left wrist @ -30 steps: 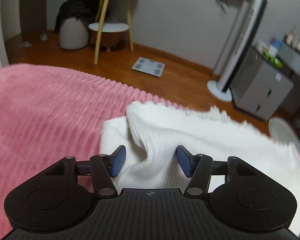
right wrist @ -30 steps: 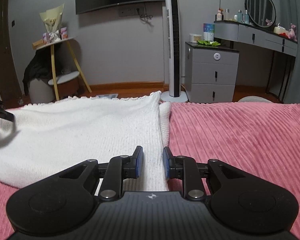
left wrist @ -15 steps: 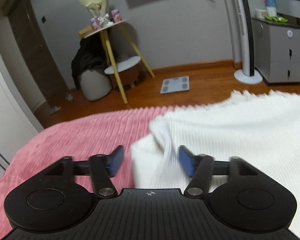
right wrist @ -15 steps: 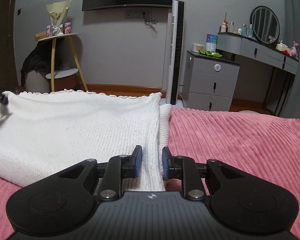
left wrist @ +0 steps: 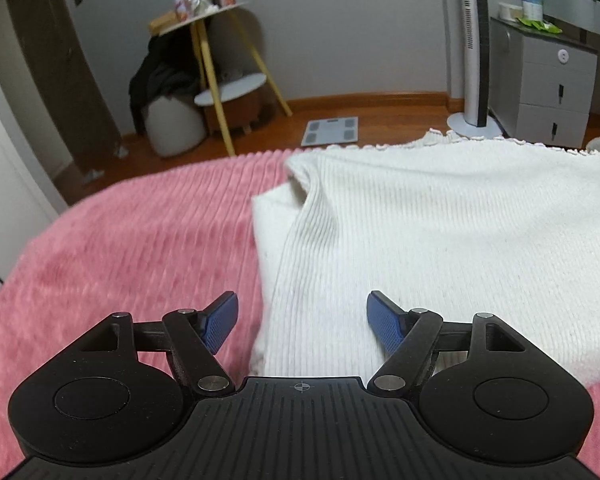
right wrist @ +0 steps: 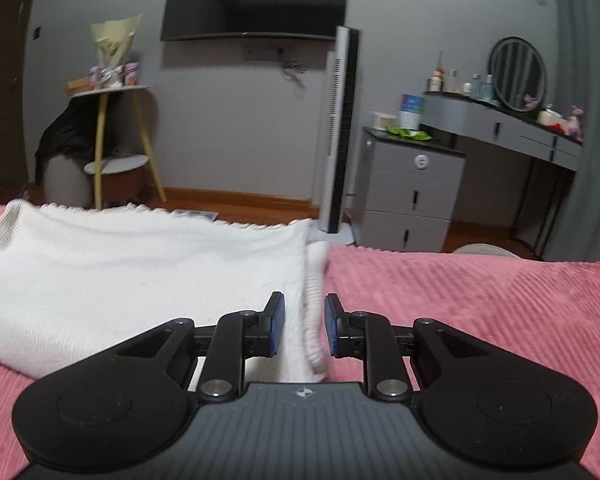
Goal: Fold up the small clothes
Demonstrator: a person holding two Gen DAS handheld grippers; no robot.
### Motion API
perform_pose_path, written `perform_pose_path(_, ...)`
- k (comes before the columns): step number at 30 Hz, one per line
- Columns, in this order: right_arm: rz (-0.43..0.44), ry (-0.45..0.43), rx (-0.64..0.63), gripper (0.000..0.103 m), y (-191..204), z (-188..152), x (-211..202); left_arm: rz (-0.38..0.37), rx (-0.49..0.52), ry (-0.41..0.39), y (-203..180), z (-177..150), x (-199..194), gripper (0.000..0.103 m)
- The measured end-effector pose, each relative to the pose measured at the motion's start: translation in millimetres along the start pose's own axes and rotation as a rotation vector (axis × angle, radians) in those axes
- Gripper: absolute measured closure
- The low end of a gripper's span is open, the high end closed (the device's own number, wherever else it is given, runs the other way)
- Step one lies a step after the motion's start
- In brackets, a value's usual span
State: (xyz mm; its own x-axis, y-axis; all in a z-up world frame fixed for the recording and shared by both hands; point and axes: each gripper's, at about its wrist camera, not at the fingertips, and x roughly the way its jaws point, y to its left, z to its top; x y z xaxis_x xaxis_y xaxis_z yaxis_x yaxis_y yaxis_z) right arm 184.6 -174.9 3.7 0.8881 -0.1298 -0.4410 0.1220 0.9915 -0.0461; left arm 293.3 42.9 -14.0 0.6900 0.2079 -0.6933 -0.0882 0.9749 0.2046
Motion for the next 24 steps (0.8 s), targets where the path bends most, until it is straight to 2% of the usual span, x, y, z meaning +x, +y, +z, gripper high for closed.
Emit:
perform_pose_path(4,0.125,-0.007,-0.009,0.084,6,-4,-2,-0.020,-0.045,0.032,6,-4,3,0.031)
perform_pose_path(8,0.136,0.046,-0.114,0.086,20,-16,10,-0.048,-0.075,0.036,9,-7,3,0.046)
perform_pose_path(9,0.123,0.067,-0.121,0.086,21,-18,13,-0.042,-0.077,0.035,9,-8,4,0.053)
perform_pose_path(10,0.110,0.083,-0.121,0.089,19,-19,16,-0.039,-0.081,0.034,11,-9,4,0.068)
perform_pose_path(11,0.107,0.091,-0.112,0.089,18,-18,17,-0.034,-0.091,0.029,14,-10,4,0.076)
perform_pose_path(12,0.111,0.097,-0.094,0.089,16,-16,18,-0.036,-0.105,0.024,18,-11,2,0.088)
perform_pose_path(13,0.114,0.098,-0.080,0.089,15,-15,17,-0.051,-0.124,0.019,23,-11,1,0.090)
perform_pose_path(15,0.118,0.100,-0.074,0.089,14,-16,18,-0.094,-0.173,0.015,34,-12,-3,0.092)
perform_pose_path(19,0.119,0.100,-0.077,0.089,16,-18,19,-0.072,-0.223,0.026,49,-14,-3,0.090)
perform_pose_path(20,0.121,0.102,-0.072,0.089,16,-18,19,-0.072,-0.229,0.028,51,-14,-3,0.086)
perform_pose_path(22,0.128,0.104,-0.059,0.089,13,-18,20,-0.069,-0.251,0.033,54,-10,-1,0.068)
perform_pose_path(24,0.130,0.104,-0.052,0.088,13,-17,21,-0.072,-0.269,0.012,56,-2,0,0.062)
